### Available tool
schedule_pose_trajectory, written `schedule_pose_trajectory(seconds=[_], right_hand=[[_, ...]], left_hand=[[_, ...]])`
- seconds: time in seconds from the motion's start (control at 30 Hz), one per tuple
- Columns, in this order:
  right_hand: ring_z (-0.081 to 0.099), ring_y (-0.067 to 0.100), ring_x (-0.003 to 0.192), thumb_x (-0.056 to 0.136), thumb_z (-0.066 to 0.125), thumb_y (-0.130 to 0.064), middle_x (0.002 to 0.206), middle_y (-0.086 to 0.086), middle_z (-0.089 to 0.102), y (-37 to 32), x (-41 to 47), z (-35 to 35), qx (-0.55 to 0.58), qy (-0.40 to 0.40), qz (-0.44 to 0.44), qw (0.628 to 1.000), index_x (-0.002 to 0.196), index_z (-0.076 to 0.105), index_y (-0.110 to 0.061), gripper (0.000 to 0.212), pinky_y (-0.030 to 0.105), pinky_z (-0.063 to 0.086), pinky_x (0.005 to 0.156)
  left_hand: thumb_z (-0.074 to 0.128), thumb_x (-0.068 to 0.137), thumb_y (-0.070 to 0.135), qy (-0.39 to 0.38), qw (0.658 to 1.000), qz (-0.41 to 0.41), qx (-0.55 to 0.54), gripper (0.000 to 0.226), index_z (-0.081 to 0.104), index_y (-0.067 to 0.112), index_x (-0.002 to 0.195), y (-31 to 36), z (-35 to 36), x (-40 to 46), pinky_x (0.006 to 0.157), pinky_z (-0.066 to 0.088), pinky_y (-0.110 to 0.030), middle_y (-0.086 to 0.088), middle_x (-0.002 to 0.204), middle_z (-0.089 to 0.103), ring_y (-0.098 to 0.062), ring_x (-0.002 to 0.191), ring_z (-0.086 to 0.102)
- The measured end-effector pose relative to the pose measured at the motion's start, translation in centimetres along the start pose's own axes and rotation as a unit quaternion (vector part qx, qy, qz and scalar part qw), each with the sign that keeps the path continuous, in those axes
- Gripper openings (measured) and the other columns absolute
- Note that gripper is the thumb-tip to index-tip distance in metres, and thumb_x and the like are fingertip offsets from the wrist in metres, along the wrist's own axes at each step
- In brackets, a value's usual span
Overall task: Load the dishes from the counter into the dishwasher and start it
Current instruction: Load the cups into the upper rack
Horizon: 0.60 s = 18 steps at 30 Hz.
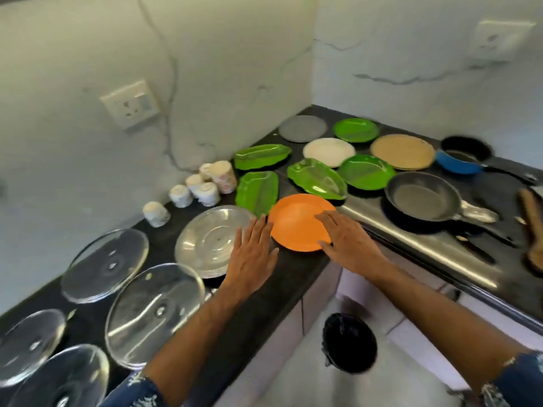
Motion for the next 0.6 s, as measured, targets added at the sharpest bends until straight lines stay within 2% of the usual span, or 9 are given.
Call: schedule_pose_trajectory(seconds=[0.07,0.13,0.2,0.27,0.33,0.43,0.53,0.6], right_hand=[[0.049,0.033,0.123,0.090,0.063,-0.035,0.141,0.006,0.046,-3.3,4.2,0.6,0.008,-0.014,-0.041,0.999,0.143,0.042,-0.019,0.059,0.049,0.045,0.096],[0.051,0.034,0.120,0.090,0.061,-0.033,0.136,0.008,0.050,-6.1,8.2,1.4,0.015,-0.026,-0.078,0.997,0.140,0.046,-0.017,0.054,0.049,0.046,0.094],[0.053,0.034,0.116,0.090,0.061,-0.030,0.127,0.009,0.053,-8.8,12.4,2.3,0.026,-0.035,-0.116,0.992,0.134,0.050,-0.014,0.048,0.047,0.047,0.092],[0.053,0.035,0.114,0.087,0.062,-0.027,0.124,0.012,0.053,-11.3,16.6,3.1,0.031,-0.045,-0.152,0.987,0.131,0.052,-0.012,0.048,0.048,0.046,0.092],[0.052,0.037,0.114,0.086,0.062,-0.026,0.128,0.015,0.051,-13.1,21.0,4.0,0.029,-0.052,-0.167,0.984,0.133,0.050,-0.010,0.051,0.050,0.047,0.091],[0.051,0.042,0.112,0.085,0.062,-0.028,0.135,0.017,0.044,-14.2,27.7,5.4,0.038,-0.036,-0.169,0.984,0.136,0.044,-0.009,0.057,0.053,0.049,0.087],[0.049,0.043,0.115,0.088,0.062,-0.033,0.140,0.018,0.040,-13.9,33.5,6.3,0.023,-0.010,-0.140,0.990,0.144,0.038,-0.010,0.065,0.052,0.049,0.089],[0.046,0.045,0.121,0.083,0.064,-0.041,0.149,0.018,0.034,-13.6,37.2,7.9,0.024,-0.036,-0.138,0.990,0.149,0.031,-0.014,0.079,0.052,0.047,0.095]], left_hand=[[0.036,0.090,0.042,0.013,0.999,-0.035,0.002,0.064,0.043,0.012,0.146,-3.6,-1.0,-0.1,0.109,0.038,-0.057,-0.012,0.153,0.043,-0.032,0.141,0.042],[0.038,0.086,0.041,0.017,0.997,-0.074,-0.006,0.064,0.050,0.010,0.141,-7.2,-1.5,0.0,0.103,0.044,-0.057,-0.015,0.147,0.050,-0.035,0.133,0.051],[0.040,0.086,0.040,0.028,0.993,-0.110,-0.017,0.062,0.051,0.009,0.139,-10.8,-2.0,0.3,0.105,0.043,-0.055,-0.016,0.146,0.051,-0.036,0.132,0.051],[0.051,0.091,0.036,0.025,0.989,-0.142,-0.022,0.058,0.047,0.010,0.143,-13.8,-2.2,0.9,0.111,0.035,-0.049,-0.014,0.151,0.045,-0.032,0.138,0.044],[0.057,0.094,0.032,0.012,0.985,-0.168,-0.026,0.058,0.042,0.010,0.146,-16.5,-2.1,1.9,0.115,0.032,-0.045,-0.014,0.155,0.040,-0.030,0.142,0.039],[0.054,0.094,0.031,-0.013,0.978,-0.204,-0.031,0.057,0.040,0.013,0.147,-20.0,-1.5,4.2,0.111,0.038,-0.045,-0.011,0.153,0.040,-0.030,0.137,0.043],[0.053,0.096,0.036,-0.041,0.969,-0.237,-0.049,0.056,0.039,0.017,0.146,-22.4,-0.5,7.2,0.106,0.044,-0.048,-0.009,0.147,0.045,-0.029,0.130,0.049],[0.055,0.095,0.037,-0.044,0.963,-0.256,-0.067,0.056,0.040,0.015,0.144,-23.6,-0.1,9.0,0.104,0.044,-0.050,-0.011,0.144,0.046,-0.032,0.126,0.050]])
Point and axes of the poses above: each hand's wrist, its own x-axis towards the middle knuckle, its own z-axis out of the palm, y = z × x, the point moved 8 cm from there along x, towards the middle knuckle
